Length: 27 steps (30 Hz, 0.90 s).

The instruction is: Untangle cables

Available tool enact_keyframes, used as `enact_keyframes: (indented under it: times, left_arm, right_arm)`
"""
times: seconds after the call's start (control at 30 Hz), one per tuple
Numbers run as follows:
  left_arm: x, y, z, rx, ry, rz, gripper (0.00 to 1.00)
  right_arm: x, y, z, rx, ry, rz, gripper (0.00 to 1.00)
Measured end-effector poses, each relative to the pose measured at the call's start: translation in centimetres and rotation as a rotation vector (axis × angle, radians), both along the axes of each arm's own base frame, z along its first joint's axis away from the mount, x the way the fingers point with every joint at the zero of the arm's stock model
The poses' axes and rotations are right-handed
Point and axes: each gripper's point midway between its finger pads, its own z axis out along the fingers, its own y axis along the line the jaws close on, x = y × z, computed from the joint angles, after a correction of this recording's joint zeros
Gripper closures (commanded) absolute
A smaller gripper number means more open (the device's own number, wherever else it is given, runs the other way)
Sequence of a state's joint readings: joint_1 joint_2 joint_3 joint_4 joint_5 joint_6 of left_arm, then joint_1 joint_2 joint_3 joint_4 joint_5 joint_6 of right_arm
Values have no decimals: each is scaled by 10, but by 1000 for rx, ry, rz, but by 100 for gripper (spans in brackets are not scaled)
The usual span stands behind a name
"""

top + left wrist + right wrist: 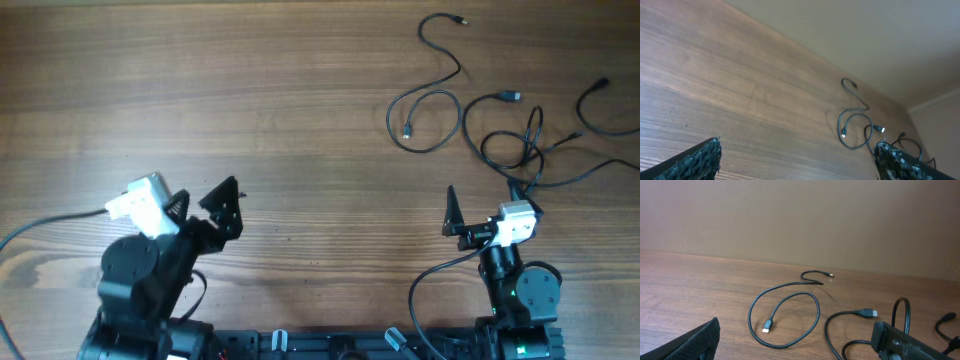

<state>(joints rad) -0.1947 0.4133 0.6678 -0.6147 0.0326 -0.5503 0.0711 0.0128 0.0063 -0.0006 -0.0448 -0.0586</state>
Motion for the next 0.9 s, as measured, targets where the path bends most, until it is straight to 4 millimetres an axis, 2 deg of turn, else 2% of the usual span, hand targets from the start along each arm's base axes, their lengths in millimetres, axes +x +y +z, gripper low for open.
enact_keyframes:
  times: [0.1, 0.27, 0.33, 0.47, 0.6, 0.7, 0.77, 0.9]
  left_arm:
    - [-11, 9, 4, -8, -60, 30, 0]
    - [-24, 25, -14, -16, -127, 100, 0]
    - [-26, 31, -15, -21, -178, 130, 0]
    - [-21, 40, 13, -33, -345, 171, 0]
    - [-21, 42, 66, -58, -618, 177, 0]
    - [-20, 42, 78, -68, -733, 176, 0]
    - [-16, 42, 72, -72, -764, 175, 0]
    - [-4, 41, 42, -68, -733, 176, 0]
  right_arm:
    - [0, 0, 0, 0, 0, 0, 0]
    - [0, 0, 0, 0, 0, 0, 0]
    - [0, 0, 0, 0, 0, 0, 0]
    - [0, 0, 0, 0, 0, 0, 0]
    - [0, 0, 0, 0, 0, 0, 0]
    - [0, 0, 0, 0, 0, 0, 0]
    - [0, 0, 0, 0, 0, 0, 0]
    - [0, 0, 0, 0, 0, 0, 0]
